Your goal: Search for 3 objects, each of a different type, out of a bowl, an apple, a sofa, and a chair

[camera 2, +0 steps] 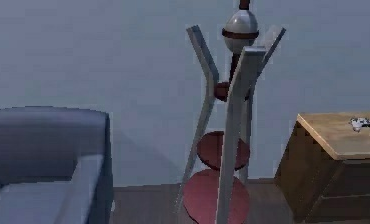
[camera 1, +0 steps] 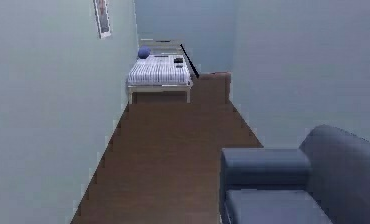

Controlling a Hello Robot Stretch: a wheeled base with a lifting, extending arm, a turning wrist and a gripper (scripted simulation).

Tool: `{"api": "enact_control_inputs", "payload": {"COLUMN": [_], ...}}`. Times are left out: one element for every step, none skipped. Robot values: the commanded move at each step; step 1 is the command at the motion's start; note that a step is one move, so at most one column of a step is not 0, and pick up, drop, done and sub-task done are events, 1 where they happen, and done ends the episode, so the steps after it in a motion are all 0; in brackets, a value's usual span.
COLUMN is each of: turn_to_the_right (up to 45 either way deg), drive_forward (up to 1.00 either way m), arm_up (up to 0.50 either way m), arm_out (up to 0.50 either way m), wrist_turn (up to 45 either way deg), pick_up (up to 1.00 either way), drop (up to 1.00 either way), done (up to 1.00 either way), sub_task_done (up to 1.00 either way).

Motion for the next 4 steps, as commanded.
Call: {"api": "enact_control_inputs", "payload": {"turn_to_the_right": [-15.0, 0.0, -6.0, 0.0], "drive_forward": [0.00, 1.00, 0.00, 0.35], "arm_up": [0.00, 0.00, 0.00, 0.00], "arm_out": [0.00, 0.00, 0.00, 0.00], "wrist_turn": [0.0, 0.0, 0.0, 0.0], "pick_up": [0.00, 0.00, 0.00, 0.00], "drop": [0.00, 0.00, 0.00, 0.00], "done": [0.00, 0.00, 0.00, 0.00], "sub_task_done": [0.00, 0.00, 0.00, 0.00]}}
